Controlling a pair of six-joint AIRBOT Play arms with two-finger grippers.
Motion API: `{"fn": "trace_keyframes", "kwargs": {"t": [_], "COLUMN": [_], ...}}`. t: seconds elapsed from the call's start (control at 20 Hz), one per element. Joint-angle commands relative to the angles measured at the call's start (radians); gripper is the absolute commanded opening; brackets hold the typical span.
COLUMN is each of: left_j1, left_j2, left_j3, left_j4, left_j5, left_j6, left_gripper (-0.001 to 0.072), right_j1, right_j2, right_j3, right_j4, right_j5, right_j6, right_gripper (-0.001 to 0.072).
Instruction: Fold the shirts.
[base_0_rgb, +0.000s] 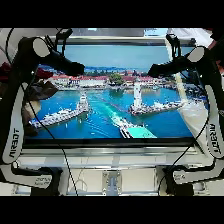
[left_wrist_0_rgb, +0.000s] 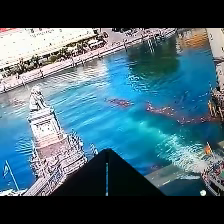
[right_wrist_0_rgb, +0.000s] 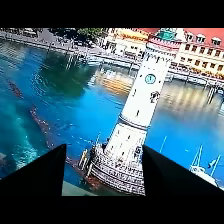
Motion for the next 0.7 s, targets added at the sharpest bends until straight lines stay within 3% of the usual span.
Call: {"fn": "trace_keyframes", "kwargs": {"t": [0.0,0.15,0.3,0.5,0.55,0.6,0.65], "left_j1": [0.0,0.0,0.0,0.001,0.005,0.019,0.041], "left_j2": [-0.004,-0.002,-0.002,-0.002,-0.002,-0.002,-0.002], "left_j3": [0.0,0.003,0.003,0.003,0.003,0.003,0.003], "left_j4": [-0.006,0.01,0.122,0.543,0.66,0.758,0.829], "left_j5": [-0.002,0.052,0.092,0.137,0.119,0.085,0.039], "left_j6": [-0.004,-0.003,0.0,-0.028,-0.048,-0.072,-0.11], "left_gripper": [0.0011,0.0011,0.0012,0.0025,0.015,0.0433,0.0613], "right_j1": [0.0,0.0,0.0,0.0,0.0,0.0,0.0], "right_j2": [0.001,0.001,0.001,0.001,0.001,0.001,0.001], "right_j3": [0.001,0.001,0.001,0.001,0.001,0.001,0.001], "right_j4": [0.0,0.0,0.0,0.0,0.0,0.0,0.0], "right_j5": [0.0,0.0,0.0,0.0,0.0,0.0,-0.001], "right_j6": [0.0,0.0,0.0,0.0,0.0,0.0,0.0], "right_gripper": [0.0519,0.0519,0.0519,0.0519,0.0519,0.0519,0.0519]}}
